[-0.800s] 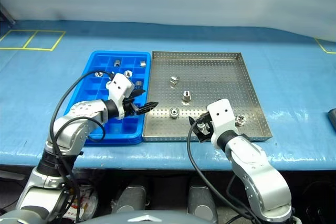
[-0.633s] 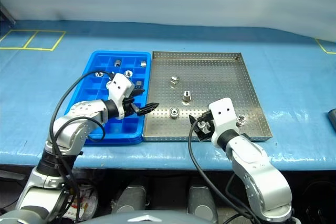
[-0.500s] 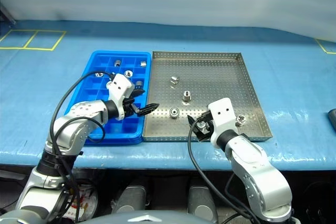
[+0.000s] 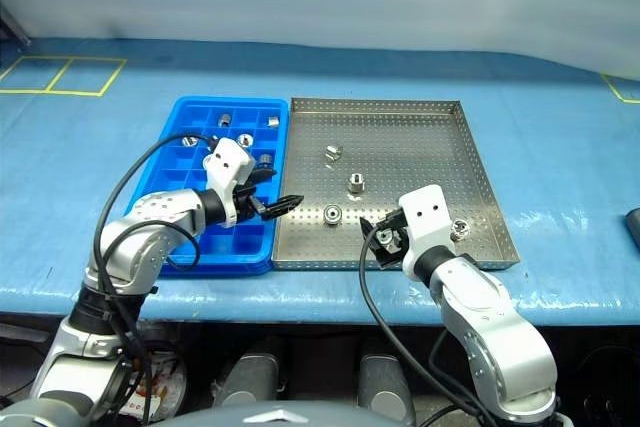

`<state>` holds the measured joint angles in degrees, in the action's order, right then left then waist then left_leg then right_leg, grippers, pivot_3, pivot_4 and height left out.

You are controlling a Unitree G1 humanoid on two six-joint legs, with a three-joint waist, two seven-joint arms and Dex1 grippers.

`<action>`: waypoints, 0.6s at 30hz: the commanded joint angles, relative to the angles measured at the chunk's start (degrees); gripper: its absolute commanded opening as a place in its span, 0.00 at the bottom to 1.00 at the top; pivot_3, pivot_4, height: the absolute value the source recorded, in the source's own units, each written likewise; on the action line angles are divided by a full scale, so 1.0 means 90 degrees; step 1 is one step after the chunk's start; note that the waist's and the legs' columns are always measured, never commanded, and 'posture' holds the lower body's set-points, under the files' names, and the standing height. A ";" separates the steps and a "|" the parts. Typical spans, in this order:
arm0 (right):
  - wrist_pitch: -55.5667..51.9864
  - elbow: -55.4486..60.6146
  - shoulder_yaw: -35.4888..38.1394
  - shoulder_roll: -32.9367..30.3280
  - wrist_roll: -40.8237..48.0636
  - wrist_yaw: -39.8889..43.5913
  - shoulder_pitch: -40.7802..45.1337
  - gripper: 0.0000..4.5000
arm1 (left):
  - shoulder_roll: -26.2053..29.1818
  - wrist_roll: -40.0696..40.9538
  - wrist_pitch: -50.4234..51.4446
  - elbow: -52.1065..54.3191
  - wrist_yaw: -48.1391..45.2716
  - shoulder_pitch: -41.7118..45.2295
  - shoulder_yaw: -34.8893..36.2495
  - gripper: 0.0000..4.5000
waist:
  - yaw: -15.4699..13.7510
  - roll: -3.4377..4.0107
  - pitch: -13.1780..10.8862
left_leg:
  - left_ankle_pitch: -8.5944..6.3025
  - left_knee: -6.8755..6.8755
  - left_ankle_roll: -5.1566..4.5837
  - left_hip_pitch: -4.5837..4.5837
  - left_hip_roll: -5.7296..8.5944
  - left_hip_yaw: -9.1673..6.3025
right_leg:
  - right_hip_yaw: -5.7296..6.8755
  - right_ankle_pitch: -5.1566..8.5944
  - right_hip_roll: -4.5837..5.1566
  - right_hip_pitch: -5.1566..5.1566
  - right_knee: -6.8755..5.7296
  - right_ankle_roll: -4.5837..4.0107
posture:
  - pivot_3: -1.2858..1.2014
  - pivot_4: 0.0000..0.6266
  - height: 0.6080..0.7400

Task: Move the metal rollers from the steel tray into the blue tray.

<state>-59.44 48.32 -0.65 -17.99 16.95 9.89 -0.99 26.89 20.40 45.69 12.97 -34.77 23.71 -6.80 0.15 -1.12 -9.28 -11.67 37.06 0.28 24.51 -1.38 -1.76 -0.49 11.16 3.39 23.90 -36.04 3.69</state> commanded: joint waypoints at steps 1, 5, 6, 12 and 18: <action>-0.0050 0.0243 0.0053 -0.0038 -0.0001 -0.0057 0.0055 1.00 | -0.0032 0.0065 0.0071 0.0139 0.0057 0.0193 0.0151 1.00 | -0.0003 0.0000 0.0000 | 0.0000 0.0000 0.0000 0.0000 0.0000 0.0000 | 0.0000 0.0000 0.0000 0.0000 0.0000 0.0000 | 0.54 0.24 1.00; -0.0100 0.0246 0.0031 -0.0049 -0.0015 -0.0084 0.0072 1.00 | -0.0081 0.0116 0.0233 0.0107 0.0137 0.0227 0.0188 1.00 | -0.0013 0.0000 0.0000 | 0.0000 0.0000 0.0000 0.0000 0.0000 0.0000 | 0.0000 0.0000 0.0000 -0.0001 0.0000 0.0000 | 0.54 0.24 1.00; -0.0123 0.0248 0.0026 -0.0048 -0.0021 -0.0094 0.0082 1.00 | -0.0100 0.0135 0.0265 0.0098 0.0151 0.0239 0.0203 1.00 | -0.0012 0.0000 0.0000 | 0.0000 0.0000 0.0000 0.0000 0.0000 0.0000 | 0.0000 0.0000 0.0000 0.0000 0.0000 0.0000 | 0.54 0.24 1.00; -0.0169 0.0265 -0.0013 0.0003 -0.0042 -0.0186 0.0072 1.00 | -0.0173 0.0145 0.0320 0.0124 0.0203 0.0335 0.0190 1.00 | -0.0013 0.0000 0.0000 | 0.0000 0.0000 0.0000 0.0000 0.0000 0.0000 | 0.0000 0.0000 0.0000 0.0000 0.0000 0.0000 | 0.54 0.24 1.00; -0.0164 0.0238 -0.0117 0.0176 -0.0080 -0.0323 0.0088 1.00 | -0.0847 0.0278 0.0799 -0.0123 0.0709 0.1100 0.0278 1.00 | -0.0080 -0.0001 0.0000 | 0.0000 0.0003 0.0000 0.0003 0.0002 -0.0002 | 0.0001 -0.0001 0.0000 -0.0002 0.0000 0.0001 | 0.54 0.24 1.00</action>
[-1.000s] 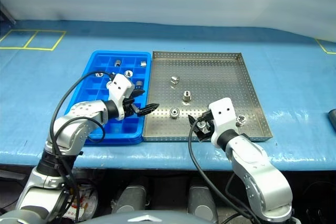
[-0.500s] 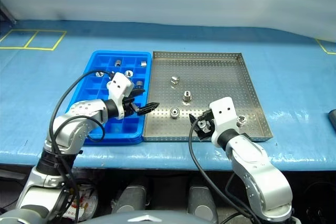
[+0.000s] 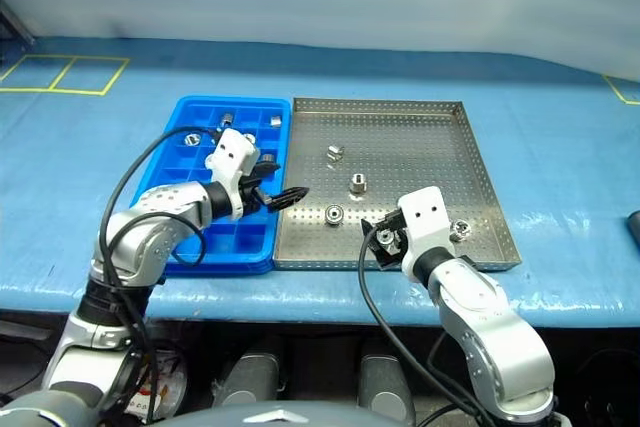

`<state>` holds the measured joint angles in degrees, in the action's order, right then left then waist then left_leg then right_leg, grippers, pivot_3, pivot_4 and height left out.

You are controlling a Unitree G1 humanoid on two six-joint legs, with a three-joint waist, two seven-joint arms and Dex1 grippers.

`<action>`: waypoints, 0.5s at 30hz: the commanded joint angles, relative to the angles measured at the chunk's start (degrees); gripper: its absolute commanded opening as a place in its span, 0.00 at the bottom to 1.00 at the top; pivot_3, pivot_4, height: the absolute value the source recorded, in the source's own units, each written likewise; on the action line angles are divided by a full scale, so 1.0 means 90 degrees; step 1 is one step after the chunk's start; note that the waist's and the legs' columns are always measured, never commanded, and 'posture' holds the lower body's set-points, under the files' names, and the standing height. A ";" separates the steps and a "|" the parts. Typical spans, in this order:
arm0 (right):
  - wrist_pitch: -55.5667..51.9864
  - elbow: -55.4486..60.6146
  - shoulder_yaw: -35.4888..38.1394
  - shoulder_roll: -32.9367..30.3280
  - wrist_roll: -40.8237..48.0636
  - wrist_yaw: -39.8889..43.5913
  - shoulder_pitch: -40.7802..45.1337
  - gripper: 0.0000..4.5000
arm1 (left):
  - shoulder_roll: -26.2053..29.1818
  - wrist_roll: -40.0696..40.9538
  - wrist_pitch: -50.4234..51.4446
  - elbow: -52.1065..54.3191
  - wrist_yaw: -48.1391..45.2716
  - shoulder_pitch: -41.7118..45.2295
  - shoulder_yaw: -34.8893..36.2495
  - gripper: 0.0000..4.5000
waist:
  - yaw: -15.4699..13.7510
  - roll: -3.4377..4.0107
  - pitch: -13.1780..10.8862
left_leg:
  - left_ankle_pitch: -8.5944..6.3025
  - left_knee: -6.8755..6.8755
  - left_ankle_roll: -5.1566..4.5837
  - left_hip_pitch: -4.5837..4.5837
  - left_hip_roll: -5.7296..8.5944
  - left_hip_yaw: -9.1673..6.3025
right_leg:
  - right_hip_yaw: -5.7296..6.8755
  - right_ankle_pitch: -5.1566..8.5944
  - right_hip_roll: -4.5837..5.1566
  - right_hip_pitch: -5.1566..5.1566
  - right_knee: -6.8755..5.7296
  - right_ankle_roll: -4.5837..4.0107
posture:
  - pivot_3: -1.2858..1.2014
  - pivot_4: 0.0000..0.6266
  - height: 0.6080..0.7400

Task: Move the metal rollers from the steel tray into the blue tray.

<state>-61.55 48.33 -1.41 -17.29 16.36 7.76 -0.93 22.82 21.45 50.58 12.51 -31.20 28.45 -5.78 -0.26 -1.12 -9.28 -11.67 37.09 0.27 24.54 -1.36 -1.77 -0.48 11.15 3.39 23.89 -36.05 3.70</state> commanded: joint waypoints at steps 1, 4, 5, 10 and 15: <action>0.0090 0.0212 -0.0083 0.0144 -0.0025 -0.0118 0.0098 1.00 | -0.0684 0.0150 0.0365 -0.0306 0.0486 0.0872 0.0162 1.00 | -0.0058 -0.0002 -0.0001 | 0.0000 0.0004 0.0000 0.0000 0.0000 -0.0002 | 0.0002 -0.0001 0.0000 -0.0002 0.0000 0.0002 | 0.54 0.24 1.00; 0.0172 0.0142 -0.0207 0.0238 -0.0079 -0.0168 0.0155 1.00 | -0.1234 -0.0053 0.0295 -0.0948 0.0775 0.1454 0.0075 1.00 | -0.0082 -0.0002 -0.0001 | 0.0001 0.0011 -0.0001 0.0002 0.0006 -0.0005 | 0.0001 -0.0003 0.0000 -0.0008 0.0001 0.0006 | 0.54 0.24 1.00; 0.0225 0.0110 -0.0262 0.0275 -0.0110 -0.0188 0.0178 1.00 | -0.1434 -0.0171 0.0098 -0.1287 0.0873 0.1662 0.0031 1.00 | -0.0077 -0.0001 0.0000 | 0.0000 0.0011 -0.0002 0.0001 0.0007 -0.0004 | -0.0001 -0.0004 0.0000 -0.0009 0.0003 0.0008 | 0.54 0.24 1.00; 0.0584 -0.0009 -0.0517 0.0538 -0.0267 -0.0364 0.0214 1.00 | -0.2254 -0.0857 -0.1189 -0.3809 0.1386 0.2732 -0.0034 1.00 | -0.0050 -0.0001 0.0000 | 0.0000 0.0008 -0.0004 0.0000 0.0009 -0.0004 | -0.0001 -0.0004 -0.0002 -0.0008 0.0003 0.0008 | 0.53 0.24 1.00; 0.0690 -0.0055 -0.0720 0.0686 -0.0405 -0.0485 0.0169 1.00 | -0.2732 -0.1460 -0.2674 -0.6259 0.1848 0.3647 -0.0001 1.00 | -0.0034 -0.0002 -0.0001 | -0.0002 0.0003 -0.0007 0.0007 0.0009 -0.0003 | -0.0003 -0.0004 -0.0003 -0.0001 0.0006 0.0008 | 0.52 0.24 1.00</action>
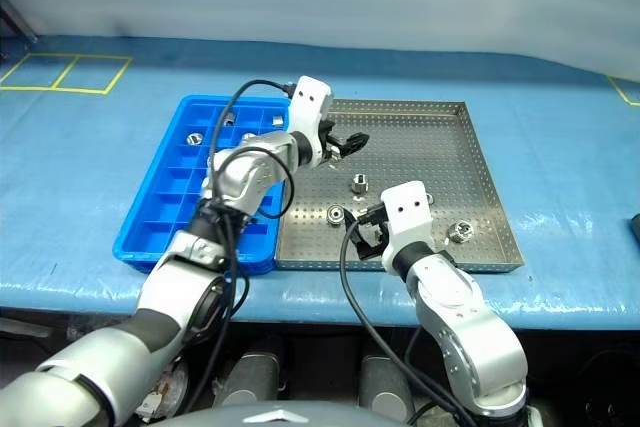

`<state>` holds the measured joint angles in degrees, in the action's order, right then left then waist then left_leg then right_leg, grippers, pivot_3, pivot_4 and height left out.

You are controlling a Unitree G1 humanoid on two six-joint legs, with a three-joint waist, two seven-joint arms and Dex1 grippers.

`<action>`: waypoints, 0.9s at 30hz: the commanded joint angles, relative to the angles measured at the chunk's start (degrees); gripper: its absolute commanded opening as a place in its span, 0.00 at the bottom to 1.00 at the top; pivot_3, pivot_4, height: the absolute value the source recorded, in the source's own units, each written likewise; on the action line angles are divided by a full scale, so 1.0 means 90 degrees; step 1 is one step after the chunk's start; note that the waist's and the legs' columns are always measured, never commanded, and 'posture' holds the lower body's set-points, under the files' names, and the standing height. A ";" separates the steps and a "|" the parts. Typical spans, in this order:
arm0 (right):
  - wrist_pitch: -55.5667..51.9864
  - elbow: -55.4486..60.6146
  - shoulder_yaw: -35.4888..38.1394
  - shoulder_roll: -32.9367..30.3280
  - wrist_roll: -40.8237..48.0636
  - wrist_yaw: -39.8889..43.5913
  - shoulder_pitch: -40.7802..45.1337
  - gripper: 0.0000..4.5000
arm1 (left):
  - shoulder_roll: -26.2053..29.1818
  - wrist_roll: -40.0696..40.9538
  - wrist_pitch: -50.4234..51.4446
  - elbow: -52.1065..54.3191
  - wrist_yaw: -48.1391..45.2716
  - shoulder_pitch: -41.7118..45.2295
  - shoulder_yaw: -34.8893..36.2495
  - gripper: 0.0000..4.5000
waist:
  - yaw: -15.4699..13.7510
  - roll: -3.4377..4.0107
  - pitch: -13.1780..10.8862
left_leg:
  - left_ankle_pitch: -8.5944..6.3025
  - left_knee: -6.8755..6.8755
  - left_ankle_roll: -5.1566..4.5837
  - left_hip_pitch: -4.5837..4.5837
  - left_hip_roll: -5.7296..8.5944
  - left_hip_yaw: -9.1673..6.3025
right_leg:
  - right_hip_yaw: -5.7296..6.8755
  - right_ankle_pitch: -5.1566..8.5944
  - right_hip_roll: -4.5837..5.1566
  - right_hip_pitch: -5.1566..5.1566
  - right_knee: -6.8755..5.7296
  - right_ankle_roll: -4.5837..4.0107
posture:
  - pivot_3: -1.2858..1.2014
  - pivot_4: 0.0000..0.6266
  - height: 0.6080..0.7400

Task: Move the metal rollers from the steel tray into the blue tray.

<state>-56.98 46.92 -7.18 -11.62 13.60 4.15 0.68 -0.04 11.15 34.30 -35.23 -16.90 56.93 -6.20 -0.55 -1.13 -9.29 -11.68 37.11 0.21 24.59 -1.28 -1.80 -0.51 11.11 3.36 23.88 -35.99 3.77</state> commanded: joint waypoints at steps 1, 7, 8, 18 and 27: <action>0.0191 0.0105 -0.0103 0.0072 -0.0112 -0.0103 -0.0019 1.00 | -0.0252 -0.0437 -0.1112 -0.1363 0.0430 0.0637 0.0057 1.00 | -0.0003 0.0000 0.0000 | -0.0001 0.0000 -0.0002 0.0001 0.0000 0.0000 | 0.0000 0.0000 0.0000 0.0000 0.0001 0.0000 | 0.52 0.24 1.00; 0.0194 0.0189 -0.0119 0.0177 -0.0203 -0.0220 -0.0149 1.00 | -0.0422 -0.0718 -0.1938 -0.3016 0.0851 0.1195 0.0276 1.00 | 0.0046 -0.0001 0.0000 | -0.0006 0.0000 -0.0009 0.0008 0.0003 0.0001 | -0.0001 -0.0001 0.0003 0.0001 0.0008 0.0003 | 0.50 0.24 1.00; 0.0197 0.0199 -0.0121 0.0190 -0.0213 -0.0232 -0.0170 1.00 | -0.0432 -0.0760 -0.2008 -0.3203 0.0862 0.1239 0.0288 1.00 | 0.0067 -0.0001 0.0000 | -0.0006 -0.0001 -0.0010 0.0008 0.0003 0.0001 | -0.0001 -0.0001 0.0003 0.0001 0.0008 0.0003 | 0.50 0.24 1.00; 0.0195 0.0214 -0.0151 0.0245 -0.0271 -0.0247 -0.0211 1.00 | -0.0563 -0.1045 -0.2348 -0.4195 0.1225 0.1323 0.0564 1.00 | 0.0192 -0.0001 0.0000 | -0.0006 0.0001 -0.0010 0.0006 0.0002 0.0002 | -0.0001 -0.0004 0.0004 0.0000 0.0005 0.0009 | 0.50 0.24 1.00; 0.0204 0.0225 -0.0170 0.0274 -0.0309 -0.0268 -0.0267 1.00 | -0.0515 -0.0979 -0.2474 -0.4400 0.1603 0.1308 0.1014 0.96 | 0.0224 -0.0001 0.0000 | -0.0006 0.0001 -0.0010 0.0006 0.0003 0.0002 | -0.0001 -0.0009 0.0004 0.0000 0.0005 0.0016 | 0.49 0.24 1.00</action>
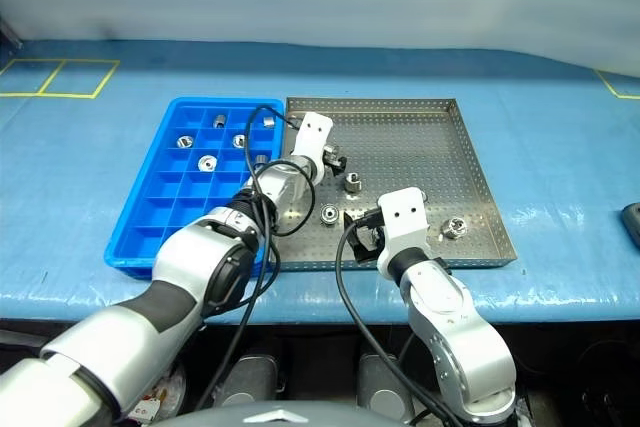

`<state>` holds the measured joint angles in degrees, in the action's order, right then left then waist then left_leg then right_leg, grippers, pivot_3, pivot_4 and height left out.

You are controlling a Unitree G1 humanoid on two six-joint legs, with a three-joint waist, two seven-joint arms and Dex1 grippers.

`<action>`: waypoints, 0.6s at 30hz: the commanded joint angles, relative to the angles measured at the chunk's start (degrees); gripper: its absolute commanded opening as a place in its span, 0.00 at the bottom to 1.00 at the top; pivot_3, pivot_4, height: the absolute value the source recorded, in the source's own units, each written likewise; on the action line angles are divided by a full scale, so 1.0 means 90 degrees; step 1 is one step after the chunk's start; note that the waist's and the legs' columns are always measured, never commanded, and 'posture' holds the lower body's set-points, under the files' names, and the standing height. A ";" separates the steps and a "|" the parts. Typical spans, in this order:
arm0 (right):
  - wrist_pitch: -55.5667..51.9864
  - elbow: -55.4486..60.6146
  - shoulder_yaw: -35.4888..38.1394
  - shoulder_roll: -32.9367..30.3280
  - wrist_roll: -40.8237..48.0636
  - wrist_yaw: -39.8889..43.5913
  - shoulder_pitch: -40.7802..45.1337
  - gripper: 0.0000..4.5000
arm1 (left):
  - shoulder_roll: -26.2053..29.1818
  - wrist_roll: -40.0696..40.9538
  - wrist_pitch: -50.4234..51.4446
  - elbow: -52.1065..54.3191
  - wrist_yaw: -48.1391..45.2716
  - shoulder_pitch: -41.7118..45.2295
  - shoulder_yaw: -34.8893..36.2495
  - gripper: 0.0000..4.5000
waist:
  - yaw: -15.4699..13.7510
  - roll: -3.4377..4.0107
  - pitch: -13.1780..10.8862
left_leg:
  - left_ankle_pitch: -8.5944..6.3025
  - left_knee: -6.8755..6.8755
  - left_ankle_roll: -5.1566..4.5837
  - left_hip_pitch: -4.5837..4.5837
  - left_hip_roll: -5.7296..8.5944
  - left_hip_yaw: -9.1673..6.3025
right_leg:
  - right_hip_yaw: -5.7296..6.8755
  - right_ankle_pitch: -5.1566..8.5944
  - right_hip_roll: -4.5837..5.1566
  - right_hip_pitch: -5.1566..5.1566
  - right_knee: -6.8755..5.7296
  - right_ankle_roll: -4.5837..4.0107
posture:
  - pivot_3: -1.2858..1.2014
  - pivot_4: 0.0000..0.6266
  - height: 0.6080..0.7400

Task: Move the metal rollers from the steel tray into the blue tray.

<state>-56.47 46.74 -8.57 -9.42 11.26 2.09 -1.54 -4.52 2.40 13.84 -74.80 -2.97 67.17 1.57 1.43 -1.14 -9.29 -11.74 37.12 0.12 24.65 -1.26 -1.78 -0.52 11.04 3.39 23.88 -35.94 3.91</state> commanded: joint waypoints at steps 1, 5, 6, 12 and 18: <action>0.0147 0.0244 -0.0022 0.0033 -0.0057 -0.0043 -0.0023 1.00 | -0.0010 -0.0020 -0.0208 -0.0014 0.0081 0.0170 0.0175 0.91 | 0.0008 0.0000 0.0000 | 0.0000 0.0000 0.0000 0.0000 0.0000 0.0000 | 0.0000 -0.0002 0.0000 0.0000 0.0000 0.0003 | 0.49 0.24 1.00; 0.0147 0.0266 -0.0015 0.0054 -0.0087 -0.0046 -0.0059 1.00 | -0.0002 -0.0090 -0.0274 -0.0027 -0.0026 0.0169 0.0203 0.64 | 0.0010 0.0000 0.0000 | 0.0000 0.0000 0.0000 0.0000 0.0000 0.0000 | 0.0000 -0.0015 0.0000 0.0000 0.0000 0.0026 | 0.49 0.24 1.00; 0.0149 0.0271 -0.0009 0.0064 -0.0091 -0.0044 -0.0069 1.00 | 0.0004 -0.0084 -0.0279 -0.0028 -0.0035 0.0174 0.0223 0.56 | 0.0012 0.0000 0.0000 | 0.0000 0.0000 0.0000 0.0000 0.0000 0.0001 | 0.0000 -0.0016 0.0000 0.0000 0.0000 0.0027 | 0.49 0.24 1.00; 0.0148 0.0261 -0.0010 0.0105 -0.0123 -0.0025 -0.0071 1.00 | 0.0067 -0.0140 -0.0316 -0.0012 -0.0230 0.0197 0.0213 0.14 | 0.0021 0.0000 0.0000 | 0.0000 0.0001 0.0000 0.0000 0.0000 0.0001 | 0.0000 -0.0016 0.0000 0.0000 0.0000 0.0026 | 0.49 0.24 1.00; 0.0146 0.0250 0.0014 0.0164 -0.0131 -0.0024 -0.0081 1.00 | 0.0146 0.0011 -0.0251 0.0228 -0.0603 0.0306 0.0365 0.14 | 0.0019 0.0000 0.0000 | 0.0000 0.0001 0.0000 0.0000 0.0000 0.0001 | -0.0001 -0.0017 0.0000 0.0000 0.0000 0.0027 | 0.49 0.24 1.00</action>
<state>-56.45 46.90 -8.61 -8.28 10.08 2.08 -2.52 -3.57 1.92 12.28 -75.48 -7.25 67.24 4.14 1.61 -1.14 -9.29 -11.74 37.13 0.12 24.64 -1.26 -1.77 -0.52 10.89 3.39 23.88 -35.94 4.16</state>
